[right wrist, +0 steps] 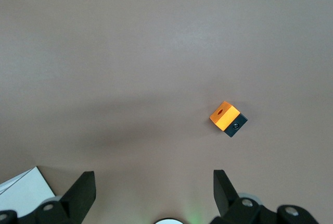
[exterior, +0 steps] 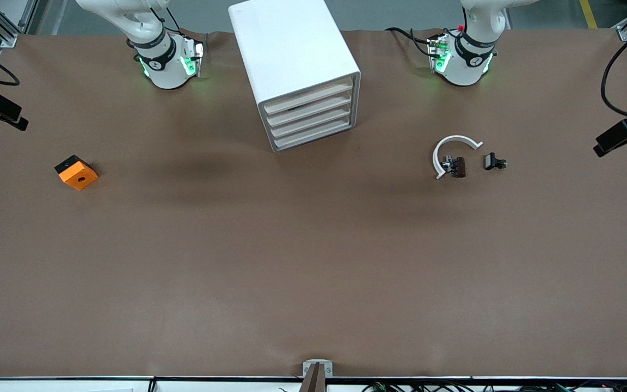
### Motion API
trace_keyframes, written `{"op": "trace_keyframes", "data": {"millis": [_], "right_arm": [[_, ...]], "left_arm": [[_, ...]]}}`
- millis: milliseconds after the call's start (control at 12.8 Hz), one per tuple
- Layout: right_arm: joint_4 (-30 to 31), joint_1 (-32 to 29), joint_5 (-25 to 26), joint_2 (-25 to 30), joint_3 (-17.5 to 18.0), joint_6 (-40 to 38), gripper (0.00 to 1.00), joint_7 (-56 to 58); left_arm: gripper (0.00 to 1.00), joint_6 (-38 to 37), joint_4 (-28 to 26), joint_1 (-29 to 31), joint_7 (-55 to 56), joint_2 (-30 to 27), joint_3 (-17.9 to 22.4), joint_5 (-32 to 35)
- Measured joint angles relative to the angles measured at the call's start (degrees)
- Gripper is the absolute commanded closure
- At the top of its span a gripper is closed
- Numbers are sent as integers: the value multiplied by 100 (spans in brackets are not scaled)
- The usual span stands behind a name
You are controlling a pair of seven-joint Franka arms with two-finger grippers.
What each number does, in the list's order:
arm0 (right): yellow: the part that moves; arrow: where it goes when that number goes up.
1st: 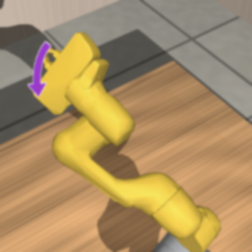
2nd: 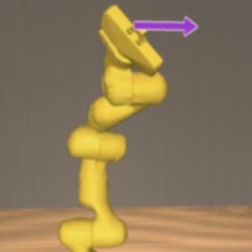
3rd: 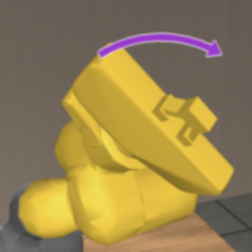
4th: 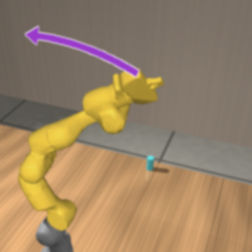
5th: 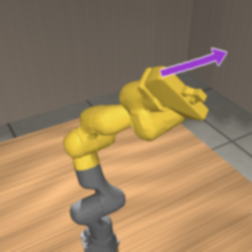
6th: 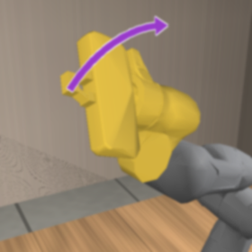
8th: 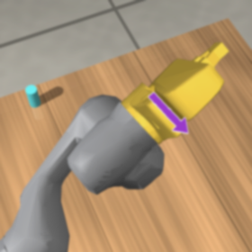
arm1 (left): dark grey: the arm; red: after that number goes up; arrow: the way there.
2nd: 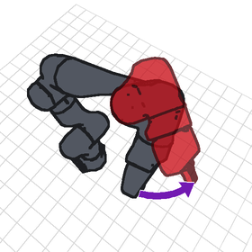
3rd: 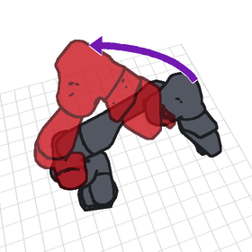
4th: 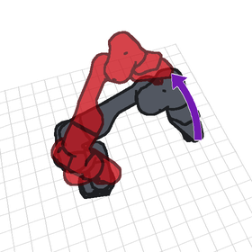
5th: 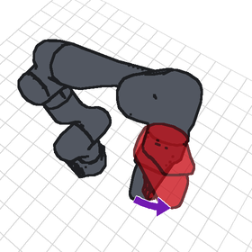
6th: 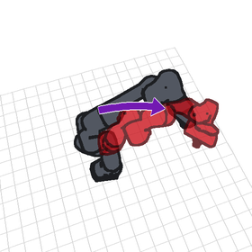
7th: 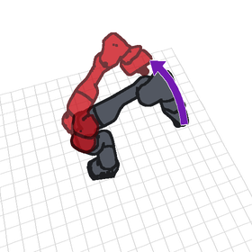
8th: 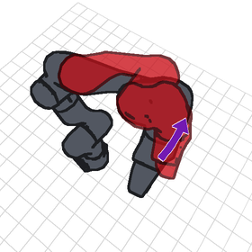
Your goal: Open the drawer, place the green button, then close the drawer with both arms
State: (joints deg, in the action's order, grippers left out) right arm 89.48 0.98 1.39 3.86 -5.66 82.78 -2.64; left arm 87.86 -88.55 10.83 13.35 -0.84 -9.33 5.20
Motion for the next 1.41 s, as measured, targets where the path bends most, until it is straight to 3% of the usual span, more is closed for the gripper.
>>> {"op": "trace_keyframes", "data": {"millis": [547,1407], "right_arm": [[0,1,0,0,4,0,0,3],[0,2,0,0,5,0,0,4]], "left_arm": [[0,-199,-416,54,-685,-458,36,-2],[0,-221,-573,-338,-1206,-492,50,-397]]}}
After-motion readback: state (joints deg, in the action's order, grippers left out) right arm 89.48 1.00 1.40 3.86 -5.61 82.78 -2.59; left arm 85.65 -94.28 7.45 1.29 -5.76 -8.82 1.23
